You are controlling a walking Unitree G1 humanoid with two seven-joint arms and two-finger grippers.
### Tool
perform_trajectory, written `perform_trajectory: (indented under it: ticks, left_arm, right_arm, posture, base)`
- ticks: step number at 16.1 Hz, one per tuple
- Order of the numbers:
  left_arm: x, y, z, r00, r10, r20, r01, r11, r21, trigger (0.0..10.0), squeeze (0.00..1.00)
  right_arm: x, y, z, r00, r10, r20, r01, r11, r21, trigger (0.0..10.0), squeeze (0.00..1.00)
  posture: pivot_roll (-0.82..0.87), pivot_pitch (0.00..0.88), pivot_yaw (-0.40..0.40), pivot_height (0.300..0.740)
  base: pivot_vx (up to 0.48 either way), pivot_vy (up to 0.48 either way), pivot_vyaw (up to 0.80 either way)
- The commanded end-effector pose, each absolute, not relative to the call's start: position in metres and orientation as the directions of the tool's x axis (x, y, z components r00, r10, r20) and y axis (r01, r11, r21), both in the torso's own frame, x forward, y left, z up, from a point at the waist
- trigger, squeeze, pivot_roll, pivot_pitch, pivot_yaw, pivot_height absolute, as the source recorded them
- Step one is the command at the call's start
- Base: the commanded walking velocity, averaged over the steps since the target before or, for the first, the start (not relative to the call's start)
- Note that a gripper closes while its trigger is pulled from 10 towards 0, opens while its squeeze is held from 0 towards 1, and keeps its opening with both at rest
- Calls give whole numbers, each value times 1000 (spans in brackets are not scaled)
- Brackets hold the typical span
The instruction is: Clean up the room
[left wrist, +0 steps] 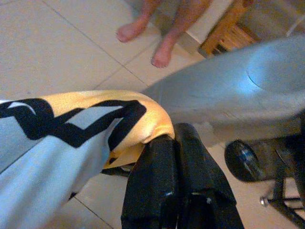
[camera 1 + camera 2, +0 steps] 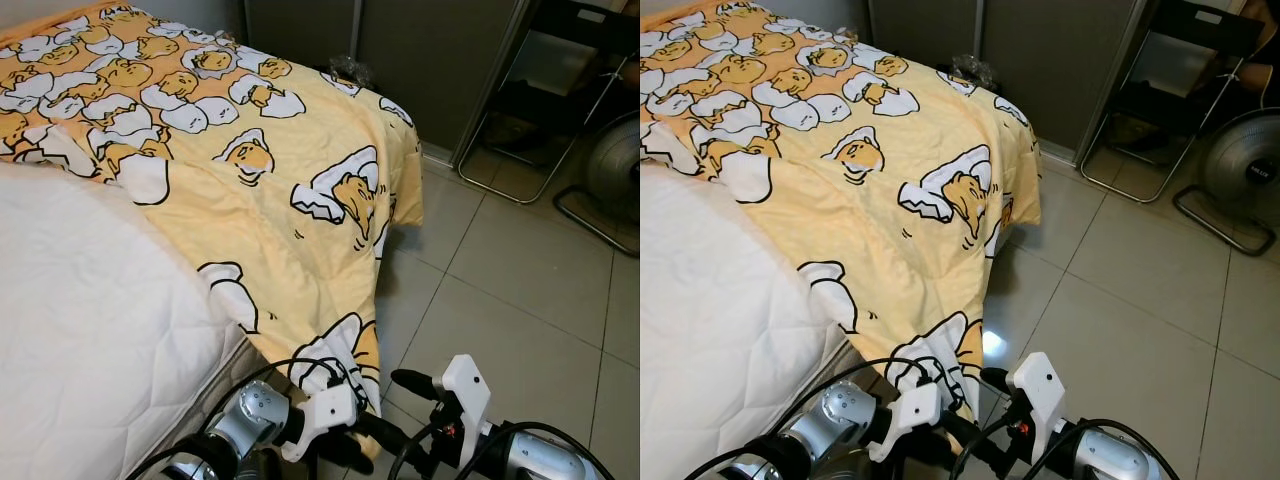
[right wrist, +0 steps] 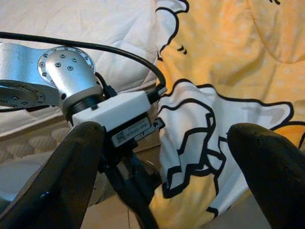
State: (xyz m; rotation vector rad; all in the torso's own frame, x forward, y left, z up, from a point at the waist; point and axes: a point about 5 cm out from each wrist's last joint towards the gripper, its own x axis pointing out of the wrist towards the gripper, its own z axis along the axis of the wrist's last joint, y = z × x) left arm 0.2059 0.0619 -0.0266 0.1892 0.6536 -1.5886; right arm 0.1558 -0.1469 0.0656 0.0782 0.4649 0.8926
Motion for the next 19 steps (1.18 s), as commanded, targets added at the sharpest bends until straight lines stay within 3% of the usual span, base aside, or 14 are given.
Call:
perform_trajectory:
  ticks: [1, 4, 10, 12, 15, 17, 18, 19]
  left_arm:
    - [217, 60, -20, -81, -877, -473, 959, 61, -277, 0, 0]
    - [222, 64, -18, -30, -898, -438, 944, 119, -308, 0, 0]
    - [233, 73, -13, 48, -922, -383, 882, 219, -418, 0, 0]
    - [234, 75, -13, 56, -917, -395, 890, 225, -396, 0, 0]
    - [247, 73, -6, 157, -914, -375, 870, 307, -385, 0, 0]
    - [246, 67, -6, 150, -907, -393, 899, 291, -329, 0, 0]
    - [242, 63, -8, 131, -904, -408, 912, 271, -308, 3922, 0]
    - [241, 61, -9, 125, -901, -416, 916, 266, -301, 3922, 0]
  right_arm:
    - [159, -149, 66, 552, 755, -355, -717, 647, 259, 10000, 0]
    - [161, -147, 66, 554, 756, -349, -713, 647, 271, 10000, 0]
    - [166, -146, 66, 557, 757, -343, -704, 649, 288, 10000, 0]
    - [165, -146, 65, 556, 757, -343, -703, 648, 291, 10000, 0]
    - [166, -146, 65, 553, 758, -347, -703, 648, 294, 10000, 0]
    - [166, -145, 66, 550, 760, -347, -705, 645, 296, 10000, 0]
    - [166, -145, 66, 547, 762, -347, -707, 642, 296, 10000, 0]
    - [165, -145, 66, 547, 762, -346, -708, 642, 296, 10000, 0]
  posture:
    - [-212, 71, 29, 740]
    - [-208, 71, 31, 740]
    - [-203, 72, 30, 740]
    - [-203, 72, 30, 740]
    - [-203, 75, 26, 740]
    - [-203, 77, 23, 740]
    - [-204, 78, 23, 740]
    - [-204, 78, 22, 740]
  base:
    - [0, 0, 0]
    - [0, 0, 0]
    - [-398, -169, 0]
    - [-469, 0, 0]
    - [0, 0, 0]
    - [0, 0, 0]
    - [0, 0, 0]
    - [0, 0, 0]
